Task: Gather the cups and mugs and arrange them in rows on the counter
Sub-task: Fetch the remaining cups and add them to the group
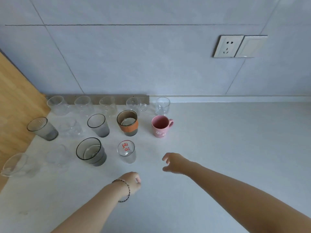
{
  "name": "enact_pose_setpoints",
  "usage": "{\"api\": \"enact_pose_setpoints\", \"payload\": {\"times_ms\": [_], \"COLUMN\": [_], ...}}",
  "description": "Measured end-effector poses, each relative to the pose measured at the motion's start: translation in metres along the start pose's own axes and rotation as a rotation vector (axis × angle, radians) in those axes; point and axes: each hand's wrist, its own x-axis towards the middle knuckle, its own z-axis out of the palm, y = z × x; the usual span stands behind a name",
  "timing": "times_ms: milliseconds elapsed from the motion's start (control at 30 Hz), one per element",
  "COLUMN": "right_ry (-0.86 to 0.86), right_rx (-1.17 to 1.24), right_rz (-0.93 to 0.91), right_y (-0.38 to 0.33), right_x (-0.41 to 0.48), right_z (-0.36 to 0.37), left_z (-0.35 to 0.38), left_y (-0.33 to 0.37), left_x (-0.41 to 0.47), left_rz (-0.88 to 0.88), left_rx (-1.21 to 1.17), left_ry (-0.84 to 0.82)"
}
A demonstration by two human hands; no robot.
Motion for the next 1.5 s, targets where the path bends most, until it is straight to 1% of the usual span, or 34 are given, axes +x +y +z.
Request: {"api": "enact_pose_setpoints", "payload": {"times_ms": [167,233,333,467,633,733,867,933,1000,1100,1200,1300,1400,1500], "right_ry": [0.002,0.041,0.142,0.239,0.325,0.449,0.716,0.794,0.809,0.738,0.660,0.699,0.759,0.722], "right_rx": [0.032,0.055,0.130,0.227,0.238,0.230,0.232,0.242,0.310,0.413,0.448,0.461,0.407,0.319], "right_rz": [0.180,0.283,0.419,0.510,0.573,0.601,0.629,0.657,0.668,0.675,0.666,0.671,0.661,0.592], "right_y": [0.123,0.178,0.258,0.358,0.476,0.534,0.603,0.629,0.650,0.675,0.688,0.690,0.682,0.660], "right_x": [-0.060,-0.086,-0.123,-0.168,-0.215,-0.236,-0.245,-0.242,-0.233,-0.210,-0.190,-0.182,-0.182,-0.181], "right_z": [-0.038,-0.057,-0.087,-0.123,-0.171,-0.209,-0.268,-0.295,-0.317,-0.333,-0.334,-0.331,-0.325,-0.313], "left_z": [0.003,0.007,0.023,0.055,0.105,0.130,0.151,0.159,0.164,0.167,0.164,0.159,0.156,0.152], "left_y": [0.090,0.137,0.217,0.330,0.464,0.526,0.589,0.609,0.621,0.628,0.625,0.614,0.599,0.577], "left_x": [0.025,0.033,0.047,0.063,0.077,0.086,0.099,0.107,0.116,0.128,0.136,0.142,0.140,0.130], "left_rz": [0.124,0.180,0.256,0.310,0.362,0.379,0.389,0.378,0.357,0.324,0.286,0.244,0.213,0.183], "left_rx": [0.131,0.177,0.225,0.295,0.313,0.328,0.355,0.369,0.375,0.375,0.376,0.358,0.332,0.299], "left_ry": [-0.030,-0.046,-0.056,-0.070,-0.099,-0.115,-0.122,-0.122,-0.127,-0.130,-0.126,-0.106,-0.089,-0.085]}}
